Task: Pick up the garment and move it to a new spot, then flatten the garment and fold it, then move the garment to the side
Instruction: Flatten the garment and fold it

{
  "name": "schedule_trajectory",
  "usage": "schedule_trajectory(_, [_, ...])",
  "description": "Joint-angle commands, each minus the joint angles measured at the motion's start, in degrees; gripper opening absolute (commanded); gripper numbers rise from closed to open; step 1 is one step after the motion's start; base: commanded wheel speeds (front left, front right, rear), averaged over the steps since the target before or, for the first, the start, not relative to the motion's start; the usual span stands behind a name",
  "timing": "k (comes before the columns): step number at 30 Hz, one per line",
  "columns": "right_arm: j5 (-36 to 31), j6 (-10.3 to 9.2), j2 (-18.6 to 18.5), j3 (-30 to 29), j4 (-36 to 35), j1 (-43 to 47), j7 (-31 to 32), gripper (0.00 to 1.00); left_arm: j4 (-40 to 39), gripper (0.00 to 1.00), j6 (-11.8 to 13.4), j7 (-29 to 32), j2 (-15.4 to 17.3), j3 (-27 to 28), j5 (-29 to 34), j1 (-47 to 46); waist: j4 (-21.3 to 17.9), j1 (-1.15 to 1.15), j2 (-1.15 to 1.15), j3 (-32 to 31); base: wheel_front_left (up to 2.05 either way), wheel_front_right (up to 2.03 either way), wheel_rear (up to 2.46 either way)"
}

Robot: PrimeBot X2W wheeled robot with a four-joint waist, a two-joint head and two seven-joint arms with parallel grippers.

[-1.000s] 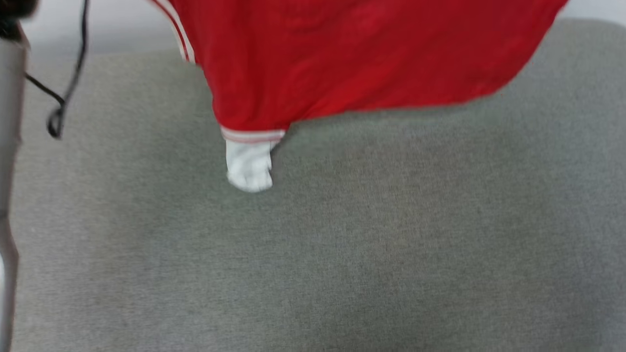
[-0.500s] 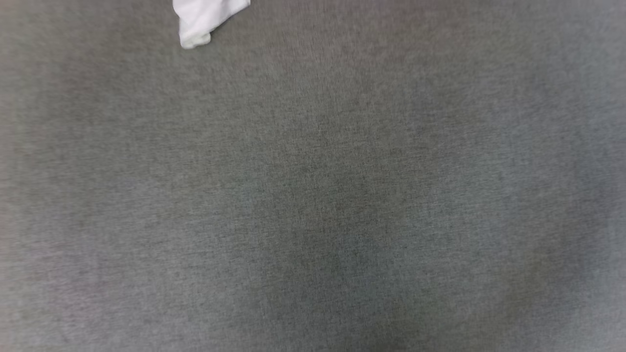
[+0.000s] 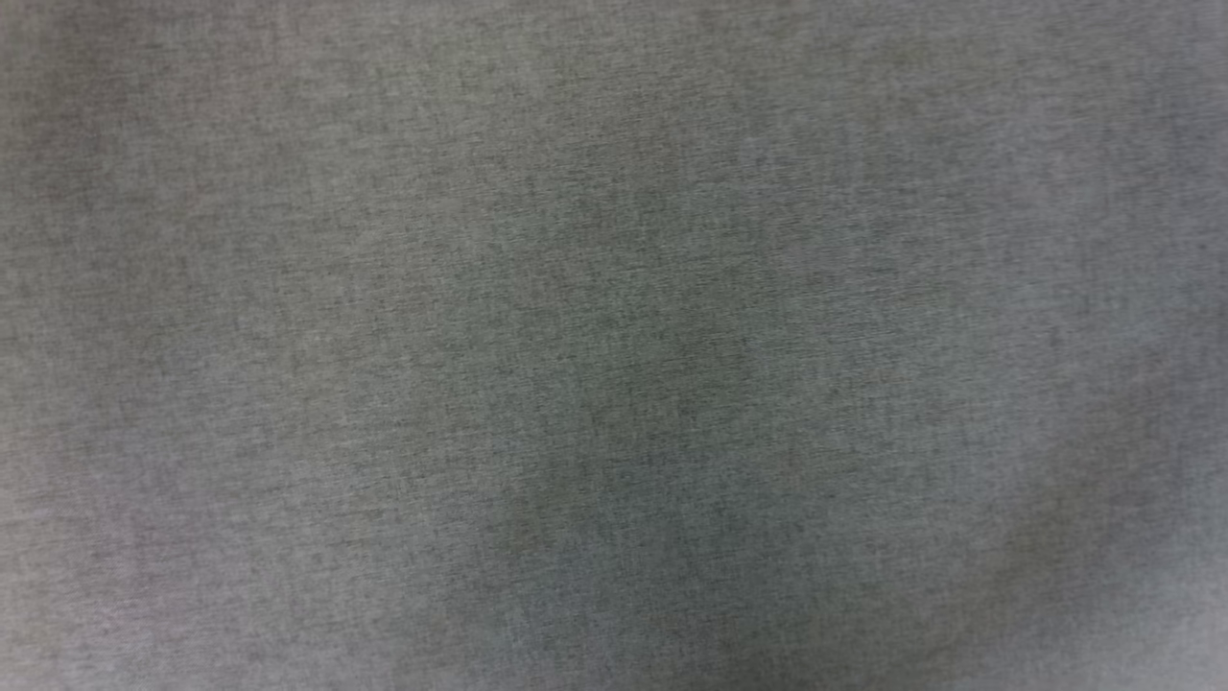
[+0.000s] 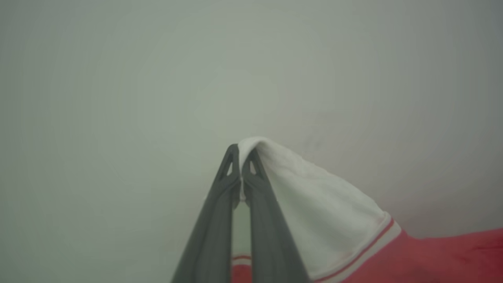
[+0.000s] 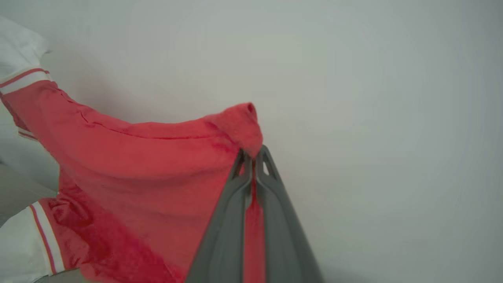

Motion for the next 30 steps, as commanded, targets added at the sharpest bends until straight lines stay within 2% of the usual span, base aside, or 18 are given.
schedule_trajectory(1, [1.1,-0.02,0.0,1.1,1.2,0.3,-0.5,0.0,0.2,0.0,0.1,-0.5,-0.4,0.2,-0.7,1.5,0.4,-0.01,0.0,0.3,0.0,0.0,0.0])
schedule_trajectory(6, [4.2,-0.02,0.0,4.4,4.5,4.5,-2.7,0.0,2.0,0.0,-0.5,-2.9,-1.6,1.2,-3.4,7.7,1.6,-0.01,0.0,-2.1,0.0,0.0,0.0])
schedule_trajectory(12, [8.6,-0.02,-2.1,7.5,5.6,12.6,-5.0,0.0,2.4,0.0,-1.9,-5.9,-3.3,2.3,-7.5,18.6,4.1,-0.01,0.0,-7.0,0.0,0.0,0.0])
schedule_trajectory(19, [13.5,-0.02,-4.1,10.5,5.7,30.5,-9.2,0.0,1.2,0.0,-3.4,-9.9,-4.6,3.8,-12.7,40.6,6.1,-0.01,0.0,-18.7,0.0,0.0,0.0])
schedule_trajectory(25, [16.8,-0.03,-5.2,12.9,4.9,46.1,-10.1,0.0,-3.3,0.0,-2.3,-11.4,-4.4,5.3,-16.2,60.9,6.5,-0.01,0.0,-27.5,0.0,0.0,0.0])
schedule_trajectory(30, [18.6,-0.04,-6.7,12.5,2.2,57.2,-11.4,0.0,-10.5,0.0,0.6,-11.2,-3.7,5.9,-17.5,75.8,6.8,-0.01,0.0,-33.0,0.0,0.0,0.0])
